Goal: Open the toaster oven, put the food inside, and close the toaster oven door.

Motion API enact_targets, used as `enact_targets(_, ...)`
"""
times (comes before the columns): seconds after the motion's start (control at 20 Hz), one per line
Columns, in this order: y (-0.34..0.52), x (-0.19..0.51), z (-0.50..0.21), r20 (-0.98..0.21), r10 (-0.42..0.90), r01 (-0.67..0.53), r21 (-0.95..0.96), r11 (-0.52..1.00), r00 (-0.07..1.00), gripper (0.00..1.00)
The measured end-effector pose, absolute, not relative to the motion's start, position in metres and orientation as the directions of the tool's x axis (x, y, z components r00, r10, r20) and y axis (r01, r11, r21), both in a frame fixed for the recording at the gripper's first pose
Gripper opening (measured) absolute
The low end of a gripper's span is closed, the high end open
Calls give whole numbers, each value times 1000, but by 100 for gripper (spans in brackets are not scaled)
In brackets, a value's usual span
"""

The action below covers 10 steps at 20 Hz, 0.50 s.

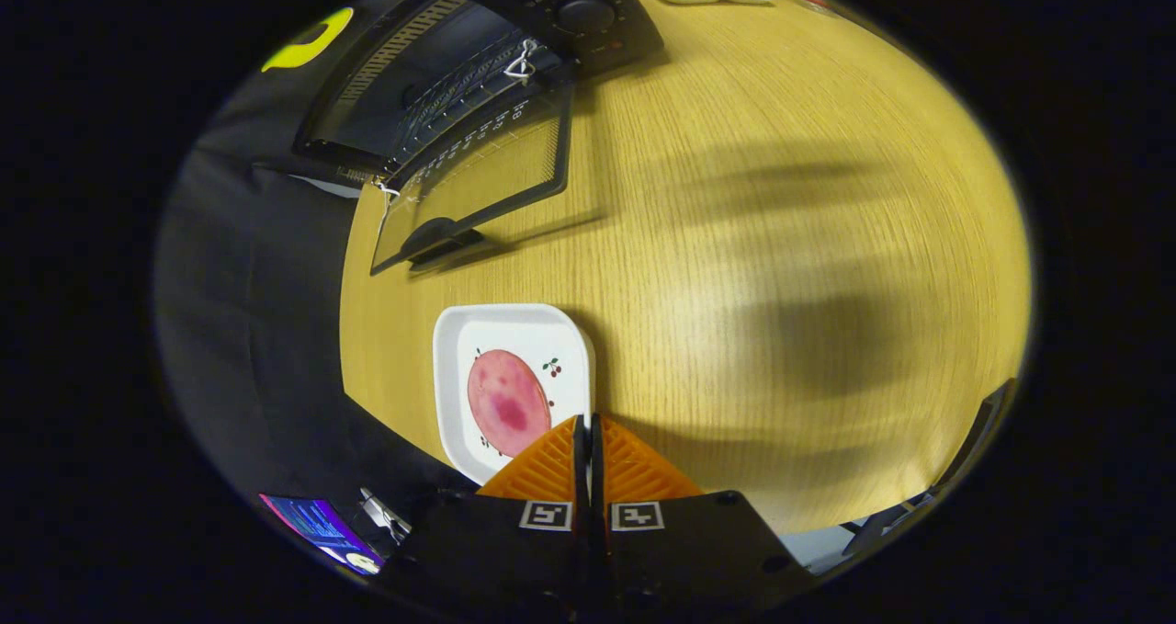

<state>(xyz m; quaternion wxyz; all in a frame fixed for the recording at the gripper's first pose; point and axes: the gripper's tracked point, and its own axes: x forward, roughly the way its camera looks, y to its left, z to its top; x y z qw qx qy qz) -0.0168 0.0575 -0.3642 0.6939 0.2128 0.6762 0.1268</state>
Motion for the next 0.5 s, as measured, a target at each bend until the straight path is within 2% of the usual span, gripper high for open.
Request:
enact_targets(0.3, 80, -16, -344, -847, 525, 120, 531, 839, 81, 2)
enact_targets(0.5, 94, -2, -325, -817, 558, 157, 577, 802, 147, 2)
